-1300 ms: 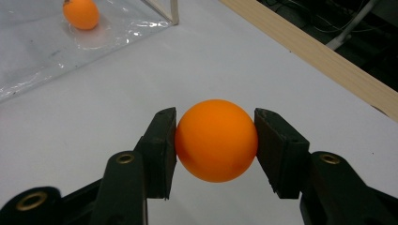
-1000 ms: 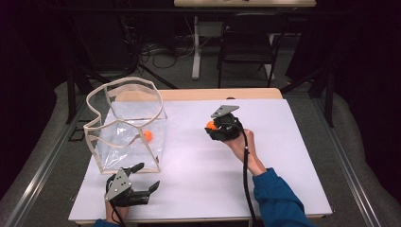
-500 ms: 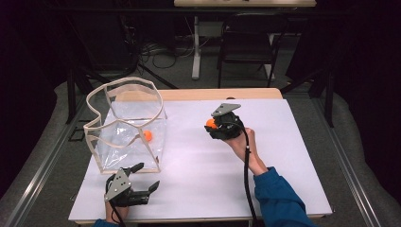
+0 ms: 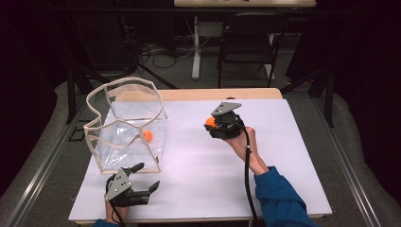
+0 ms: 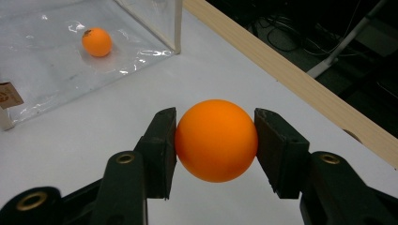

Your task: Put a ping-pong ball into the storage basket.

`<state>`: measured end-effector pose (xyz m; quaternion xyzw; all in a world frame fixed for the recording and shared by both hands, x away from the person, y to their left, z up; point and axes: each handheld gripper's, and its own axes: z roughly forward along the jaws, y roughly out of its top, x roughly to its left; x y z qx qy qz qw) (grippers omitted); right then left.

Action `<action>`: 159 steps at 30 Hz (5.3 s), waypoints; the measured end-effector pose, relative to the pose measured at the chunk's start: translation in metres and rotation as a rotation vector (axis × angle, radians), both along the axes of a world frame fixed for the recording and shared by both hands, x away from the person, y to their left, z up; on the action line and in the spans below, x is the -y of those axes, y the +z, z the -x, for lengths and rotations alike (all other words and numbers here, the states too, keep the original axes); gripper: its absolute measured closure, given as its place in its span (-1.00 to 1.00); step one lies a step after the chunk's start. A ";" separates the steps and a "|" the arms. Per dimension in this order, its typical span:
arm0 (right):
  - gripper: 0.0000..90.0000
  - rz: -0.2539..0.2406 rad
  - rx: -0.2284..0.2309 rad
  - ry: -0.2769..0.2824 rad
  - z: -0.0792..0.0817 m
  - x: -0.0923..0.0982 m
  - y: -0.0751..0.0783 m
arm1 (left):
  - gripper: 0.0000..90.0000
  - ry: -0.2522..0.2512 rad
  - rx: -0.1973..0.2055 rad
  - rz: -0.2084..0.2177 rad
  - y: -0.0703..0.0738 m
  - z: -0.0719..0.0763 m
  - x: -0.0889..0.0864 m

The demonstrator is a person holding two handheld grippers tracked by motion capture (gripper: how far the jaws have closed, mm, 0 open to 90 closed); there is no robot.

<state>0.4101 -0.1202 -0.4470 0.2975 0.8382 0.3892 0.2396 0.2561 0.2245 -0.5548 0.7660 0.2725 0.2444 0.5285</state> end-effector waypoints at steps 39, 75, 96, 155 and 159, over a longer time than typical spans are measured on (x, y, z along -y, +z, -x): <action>0.13 -0.036 0.061 0.019 0.002 -0.004 0.031 | -0.65 -0.003 -0.001 0.005 0.000 0.000 0.001; 0.13 -0.039 0.101 0.052 -0.004 -0.018 0.050 | -0.65 0.001 0.001 0.006 0.000 0.000 0.001; 0.13 -0.071 0.110 0.066 -0.011 -0.031 0.063 | -0.65 -0.001 0.002 0.011 0.000 0.000 0.000; 0.13 -0.114 0.179 0.144 -0.016 -0.070 0.086 | -0.65 -0.001 0.002 0.013 0.000 0.000 0.001; 0.13 -0.126 0.178 0.148 -0.015 -0.072 0.086 | -0.65 -0.001 -0.003 0.017 -0.001 0.000 0.000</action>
